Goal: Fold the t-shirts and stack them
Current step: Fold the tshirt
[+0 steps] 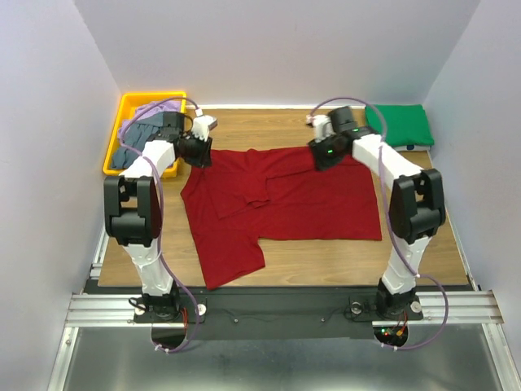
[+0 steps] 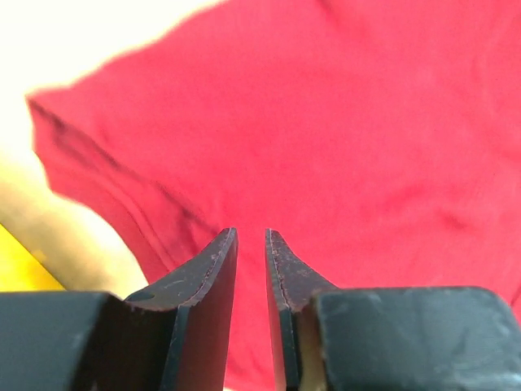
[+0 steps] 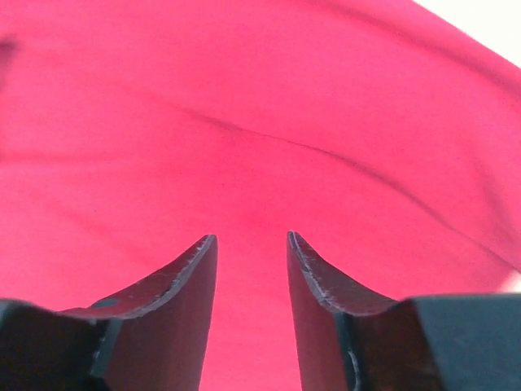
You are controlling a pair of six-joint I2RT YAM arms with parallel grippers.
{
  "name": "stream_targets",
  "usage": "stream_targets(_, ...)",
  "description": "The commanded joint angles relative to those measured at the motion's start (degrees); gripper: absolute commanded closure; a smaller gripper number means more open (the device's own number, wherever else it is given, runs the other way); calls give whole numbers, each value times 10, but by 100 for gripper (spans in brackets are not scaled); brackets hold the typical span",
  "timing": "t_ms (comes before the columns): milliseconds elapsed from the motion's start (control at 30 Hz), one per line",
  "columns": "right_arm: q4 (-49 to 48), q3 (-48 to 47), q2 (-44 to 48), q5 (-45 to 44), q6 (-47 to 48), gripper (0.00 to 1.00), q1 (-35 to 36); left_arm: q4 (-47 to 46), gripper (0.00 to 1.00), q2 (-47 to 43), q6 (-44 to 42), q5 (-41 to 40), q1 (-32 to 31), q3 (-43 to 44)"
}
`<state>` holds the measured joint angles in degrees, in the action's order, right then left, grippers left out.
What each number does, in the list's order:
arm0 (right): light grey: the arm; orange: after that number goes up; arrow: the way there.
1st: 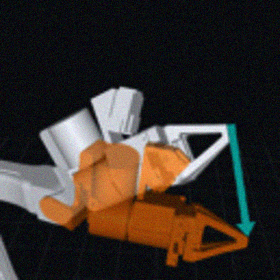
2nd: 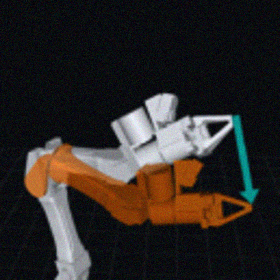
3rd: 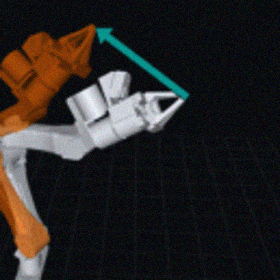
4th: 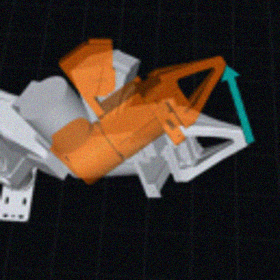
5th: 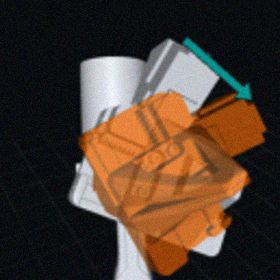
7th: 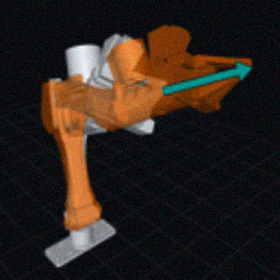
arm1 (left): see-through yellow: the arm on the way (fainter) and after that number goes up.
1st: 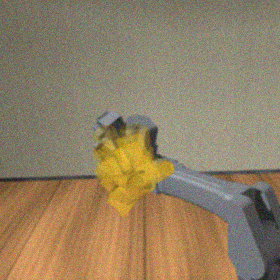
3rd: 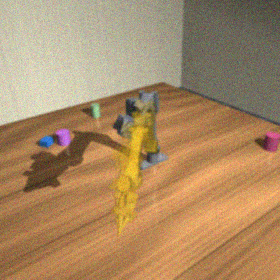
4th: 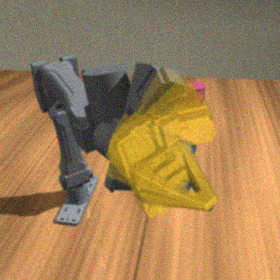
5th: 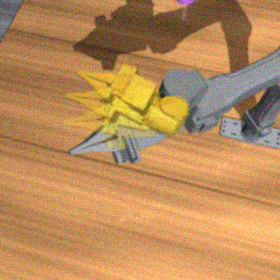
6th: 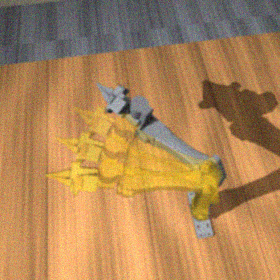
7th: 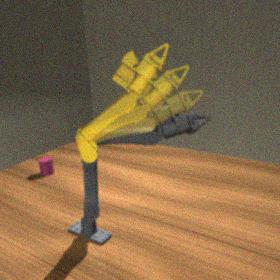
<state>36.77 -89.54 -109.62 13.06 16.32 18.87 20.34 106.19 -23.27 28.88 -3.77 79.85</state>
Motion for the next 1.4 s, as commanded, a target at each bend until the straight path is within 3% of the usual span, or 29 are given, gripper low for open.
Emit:
stream_targets(0,-6,-25,-12,12,1,56,-79,-43,68,49,34,-4,-13,56)
stream_targets(267,-32,-92,-108,-33,9,59,-171,-79,69,123,76,-101,-14,97)
stream_targets(600,-36,-173,-217,-80,15,59,-175,-66,75,190,79,-201,4,160)
stream_targets(833,-34,-277,-287,-73,9,59,-175,-31,77,248,83,-195,10,265)
stream_targets(1133,-35,-177,-223,-101,39,59,-175,-4,83,272,75,-262,24,312)
stream_targets(1367,-35,-159,-215,-109,50,60,-176,-2,85,270,65,-269,32,306)
